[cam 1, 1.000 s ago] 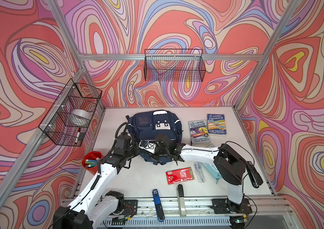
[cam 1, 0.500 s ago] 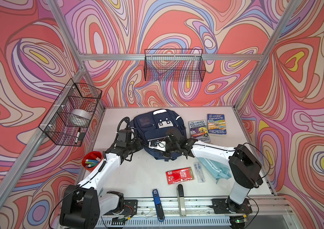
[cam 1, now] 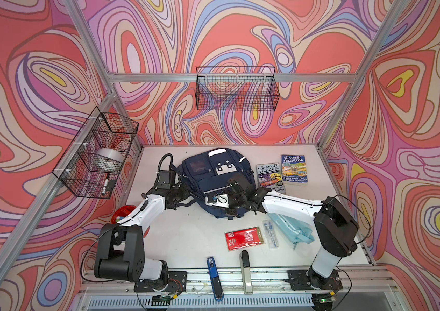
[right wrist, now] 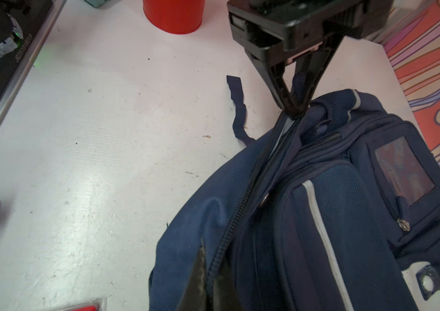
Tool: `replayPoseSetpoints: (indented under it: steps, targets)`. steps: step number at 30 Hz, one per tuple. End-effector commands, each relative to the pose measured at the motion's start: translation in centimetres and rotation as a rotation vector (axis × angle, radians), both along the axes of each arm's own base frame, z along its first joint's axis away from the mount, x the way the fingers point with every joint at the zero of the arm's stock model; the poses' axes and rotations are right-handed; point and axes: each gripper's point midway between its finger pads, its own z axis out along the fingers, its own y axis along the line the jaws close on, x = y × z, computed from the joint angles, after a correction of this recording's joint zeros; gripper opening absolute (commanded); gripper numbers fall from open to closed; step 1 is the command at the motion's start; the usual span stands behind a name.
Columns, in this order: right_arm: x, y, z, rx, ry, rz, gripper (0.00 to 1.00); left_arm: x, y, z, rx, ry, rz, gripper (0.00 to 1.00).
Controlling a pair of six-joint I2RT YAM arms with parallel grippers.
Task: Pack books, pencil case, and school supplies into a backpack
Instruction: Unzip the student bag at the center of the table.
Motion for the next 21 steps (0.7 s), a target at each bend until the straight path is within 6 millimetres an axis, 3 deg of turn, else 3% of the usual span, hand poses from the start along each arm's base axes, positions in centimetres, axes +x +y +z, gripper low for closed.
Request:
replayPoseSetpoints:
  steps: [1, 5, 8, 12, 17, 19, 21]
  targets:
    - [-5.6, -2.1, 1.5, -0.006, 0.13, 0.134, 0.0, 4.7, 10.6, 2.9, 0.292, -0.181, 0.346, 0.0]
    - [-5.8, -2.6, 1.3, -0.025, 0.137, 0.127, 0.0, 4.9, 13.0, 3.0, 0.355, -0.168, 0.371, 0.0]
    - [-6.0, -2.7, 1.3, -0.012, 0.127, 0.13, 0.0, 5.1, 12.9, 2.8, 0.333, -0.167, 0.374, 0.0]
    - [-5.9, -2.8, 1.6, -0.008, 0.117, 0.131, 0.0, 5.8, 14.2, 2.2, 0.356, -0.139, 0.405, 0.0]
    - [-6.1, -2.9, 2.2, 0.036, 0.114, 0.129, 0.0, 5.4, 15.7, 3.5, 0.403, -0.185, 0.457, 0.0]
    - [-6.0, -2.5, 2.4, 0.057, 0.109, 0.14, 0.0, 5.4, 15.7, 3.9, 0.376, -0.187, 0.449, 0.0]
    - [-5.5, -1.9, 2.4, 0.059, 0.12, 0.129, 0.0, 5.5, 14.4, 4.5, 0.314, -0.208, 0.406, 0.0]
